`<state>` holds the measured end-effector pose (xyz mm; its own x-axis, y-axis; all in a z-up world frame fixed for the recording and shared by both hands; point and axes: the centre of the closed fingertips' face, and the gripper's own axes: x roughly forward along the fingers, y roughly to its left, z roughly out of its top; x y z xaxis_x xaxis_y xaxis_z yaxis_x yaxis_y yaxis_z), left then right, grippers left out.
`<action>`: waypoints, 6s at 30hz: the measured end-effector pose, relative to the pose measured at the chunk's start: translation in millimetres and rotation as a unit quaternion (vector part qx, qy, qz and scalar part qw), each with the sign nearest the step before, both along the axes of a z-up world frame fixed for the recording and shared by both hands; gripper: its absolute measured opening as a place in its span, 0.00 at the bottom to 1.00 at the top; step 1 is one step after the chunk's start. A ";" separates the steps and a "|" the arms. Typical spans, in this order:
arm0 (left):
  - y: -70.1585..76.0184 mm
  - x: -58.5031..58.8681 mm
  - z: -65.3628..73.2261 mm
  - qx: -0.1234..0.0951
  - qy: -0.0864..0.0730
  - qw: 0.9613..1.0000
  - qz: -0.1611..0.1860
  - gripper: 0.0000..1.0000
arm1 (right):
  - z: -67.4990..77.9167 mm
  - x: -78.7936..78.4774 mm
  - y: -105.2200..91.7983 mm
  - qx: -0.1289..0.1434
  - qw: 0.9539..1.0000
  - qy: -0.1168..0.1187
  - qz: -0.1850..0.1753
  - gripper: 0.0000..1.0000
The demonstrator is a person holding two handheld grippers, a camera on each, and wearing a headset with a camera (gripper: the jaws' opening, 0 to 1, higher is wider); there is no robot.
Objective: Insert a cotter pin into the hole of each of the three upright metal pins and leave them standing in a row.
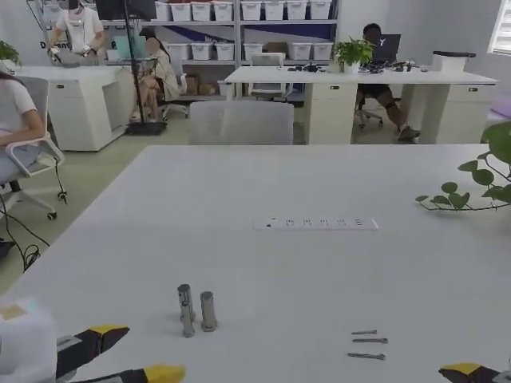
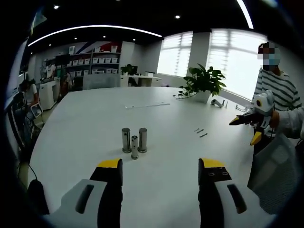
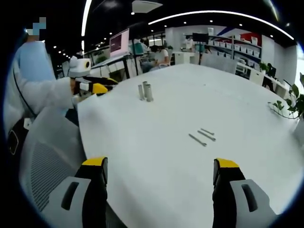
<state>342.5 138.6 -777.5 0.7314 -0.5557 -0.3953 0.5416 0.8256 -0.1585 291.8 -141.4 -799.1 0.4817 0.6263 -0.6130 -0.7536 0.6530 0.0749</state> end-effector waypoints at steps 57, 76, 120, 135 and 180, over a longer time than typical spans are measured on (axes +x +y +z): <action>-16.1 98.5 -65.7 0.059 -0.029 0.997 -0.030 0.07 | -8.9 4.1 -5.0 -0.053 0.998 0.028 0.001 0.93; -39.8 62.3 -59.9 0.056 -0.033 0.988 -0.138 0.06 | -10.8 4.8 -3.0 -0.045 0.999 0.023 0.005 0.93; -175.1 -35.1 -59.7 0.057 -0.042 0.931 -0.358 0.06 | -8.4 -9.4 -3.9 -0.016 1.000 0.011 0.000 0.93; -185.1 -38.2 -70.2 0.059 -0.044 0.929 -0.362 0.06 | -10.1 -9.9 -5.3 -0.016 1.000 0.012 -0.003 0.93; -154.3 -32.1 -11.5 0.002 -0.050 0.952 -0.301 0.44 | -6.3 -3.7 -0.1 -0.013 1.000 0.008 0.013 0.93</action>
